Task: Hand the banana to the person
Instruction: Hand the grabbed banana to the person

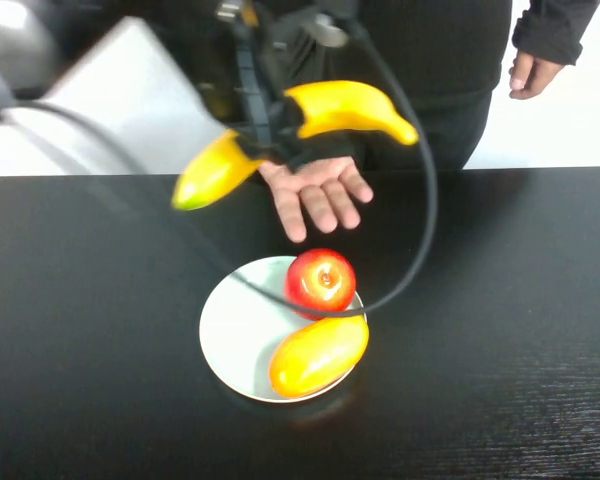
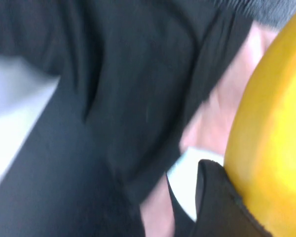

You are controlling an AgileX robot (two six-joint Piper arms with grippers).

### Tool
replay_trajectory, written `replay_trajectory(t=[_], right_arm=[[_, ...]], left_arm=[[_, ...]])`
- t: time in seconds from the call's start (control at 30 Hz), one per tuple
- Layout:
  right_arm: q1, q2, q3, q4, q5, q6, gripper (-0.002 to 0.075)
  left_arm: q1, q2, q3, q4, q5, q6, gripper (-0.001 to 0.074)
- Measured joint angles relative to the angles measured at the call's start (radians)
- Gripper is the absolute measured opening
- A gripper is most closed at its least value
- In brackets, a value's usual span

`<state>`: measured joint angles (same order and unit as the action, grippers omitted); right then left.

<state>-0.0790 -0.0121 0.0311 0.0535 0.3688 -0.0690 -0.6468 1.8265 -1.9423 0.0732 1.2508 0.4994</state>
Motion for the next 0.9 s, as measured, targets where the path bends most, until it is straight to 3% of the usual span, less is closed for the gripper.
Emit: replay_trajectory(t=[0.23,0.73,0.8,0.9], right_arm=[[0.000,0.000,0.000,0.000,0.000,0.000,-0.0009],[0.000,0.000,0.000,0.000,0.000,0.000,-0.0009],[0.000,0.000,0.000,0.000,0.000,0.000,-0.0009],[0.000,0.000,0.000,0.000,0.000,0.000,-0.0009]], left_arm=[[-0.022,0.176,-0.144,0.047,0.000,0.013,0.0276],[-0.023,0.219,-0.155,0.061,-0.019,-0.024,0.0278],[-0.023,0.219,-0.155,0.051,-0.013,-0.025,0.0314],[-0.023,0.216,-0.155,0.041,-0.010,-0.026,0.0427]])
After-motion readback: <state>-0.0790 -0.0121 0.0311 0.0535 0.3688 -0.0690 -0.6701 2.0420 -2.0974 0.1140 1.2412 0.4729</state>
